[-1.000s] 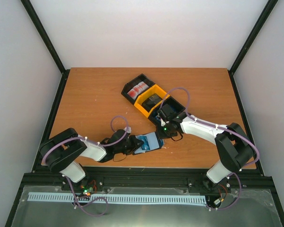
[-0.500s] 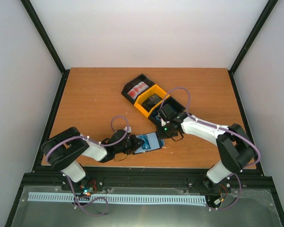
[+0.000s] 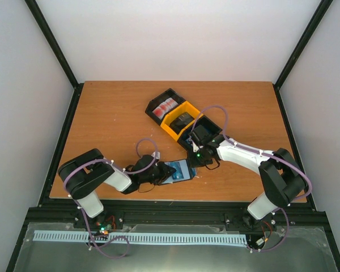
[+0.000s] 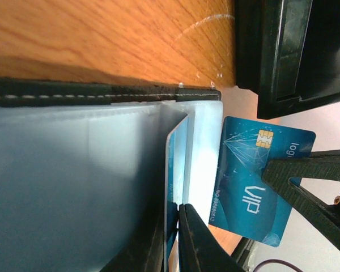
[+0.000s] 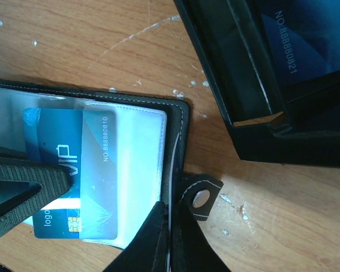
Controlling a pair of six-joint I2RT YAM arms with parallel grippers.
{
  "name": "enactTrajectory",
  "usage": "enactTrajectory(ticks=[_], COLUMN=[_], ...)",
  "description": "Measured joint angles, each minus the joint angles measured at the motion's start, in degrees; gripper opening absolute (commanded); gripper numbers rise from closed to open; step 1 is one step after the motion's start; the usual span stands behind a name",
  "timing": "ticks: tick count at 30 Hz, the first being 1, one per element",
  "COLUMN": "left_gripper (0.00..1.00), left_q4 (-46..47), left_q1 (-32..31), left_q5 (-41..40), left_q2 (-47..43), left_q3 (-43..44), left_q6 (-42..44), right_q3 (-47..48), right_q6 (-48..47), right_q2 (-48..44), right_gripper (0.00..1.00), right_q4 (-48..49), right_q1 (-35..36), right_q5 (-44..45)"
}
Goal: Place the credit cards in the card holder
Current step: Insert the credit card into the card holder.
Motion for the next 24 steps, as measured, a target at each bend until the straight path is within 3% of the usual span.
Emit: enactTrajectory(ticks=[5, 8, 15, 24], left_gripper=[0.21, 0.29, 0.58, 0.69], left_q4=[-3.91, -11.8, -30.58, -42.71], left_q1=[-0.04, -0.28, -0.94, -1.4], left_q5=[1.16, 1.09, 0.52, -1.05], left_q2=[-0.09, -1.66, -2.78, -3.08], left_q3=[2.05, 5.88, 15.65, 21.75], left_q6=[0.81, 1.84, 4.04, 4.46], right_q3=[-0.11, -0.13, -0.39, -0.39], right_q6=[0.02, 0.04, 0.09, 0.44], right_q2=[0.0, 0.0, 0.0, 0.02], right_gripper=[0.03, 0.03, 0.03, 0.03], right_q4=[0.02, 0.09, 0.37, 0.42], right_q1=[0.0, 0.0, 0.0, 0.0], right_q5=[-0.55, -0.68, -0.85, -1.05])
